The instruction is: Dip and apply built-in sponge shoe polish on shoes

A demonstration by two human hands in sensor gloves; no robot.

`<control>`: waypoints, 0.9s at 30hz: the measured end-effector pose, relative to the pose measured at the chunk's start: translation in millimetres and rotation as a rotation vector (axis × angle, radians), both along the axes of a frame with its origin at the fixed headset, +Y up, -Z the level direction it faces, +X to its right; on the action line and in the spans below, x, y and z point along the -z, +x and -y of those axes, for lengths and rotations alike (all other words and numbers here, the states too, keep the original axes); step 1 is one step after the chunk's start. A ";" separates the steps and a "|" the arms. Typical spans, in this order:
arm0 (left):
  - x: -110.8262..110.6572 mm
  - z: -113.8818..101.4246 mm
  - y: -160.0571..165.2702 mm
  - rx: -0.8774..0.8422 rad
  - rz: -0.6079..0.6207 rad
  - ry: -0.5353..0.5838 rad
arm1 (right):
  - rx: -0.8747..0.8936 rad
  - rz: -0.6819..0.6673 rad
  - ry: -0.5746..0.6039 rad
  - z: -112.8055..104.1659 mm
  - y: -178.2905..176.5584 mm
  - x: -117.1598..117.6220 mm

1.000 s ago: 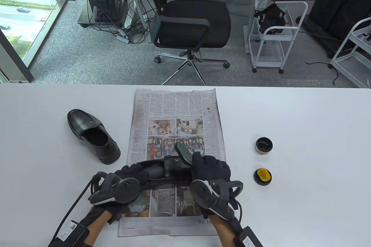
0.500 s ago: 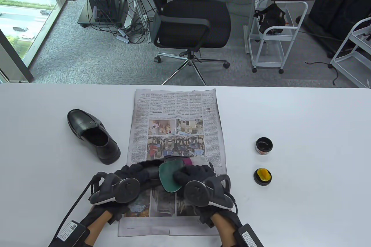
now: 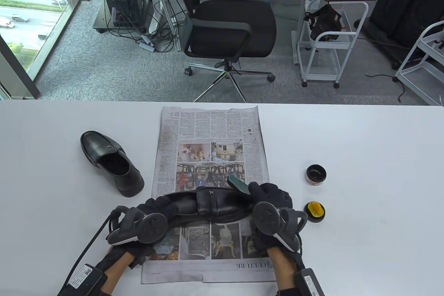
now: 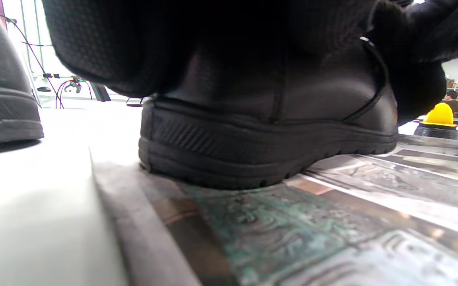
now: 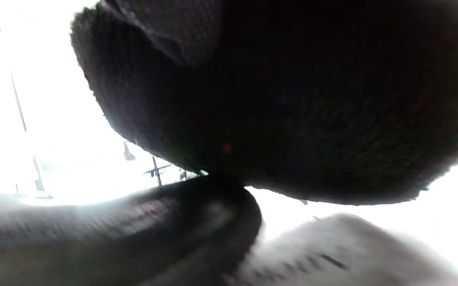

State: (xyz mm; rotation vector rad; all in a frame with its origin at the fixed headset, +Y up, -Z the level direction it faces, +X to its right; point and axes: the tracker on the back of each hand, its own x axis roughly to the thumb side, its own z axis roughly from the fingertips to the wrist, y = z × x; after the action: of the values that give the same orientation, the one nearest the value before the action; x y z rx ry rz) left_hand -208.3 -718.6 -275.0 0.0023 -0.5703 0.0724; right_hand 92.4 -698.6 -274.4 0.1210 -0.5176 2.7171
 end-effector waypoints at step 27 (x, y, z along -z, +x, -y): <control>-0.6 1.0 -0.3 0.001 -0.004 0.000 | -0.181 -0.121 -0.177 11.9 -7.7 8.9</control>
State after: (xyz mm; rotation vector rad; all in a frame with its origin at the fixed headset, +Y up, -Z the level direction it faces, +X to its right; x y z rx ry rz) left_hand -208.6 -719.6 -274.3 0.0024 -0.5667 0.0717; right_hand 84.8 -710.6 -283.3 0.2957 -0.2401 2.8930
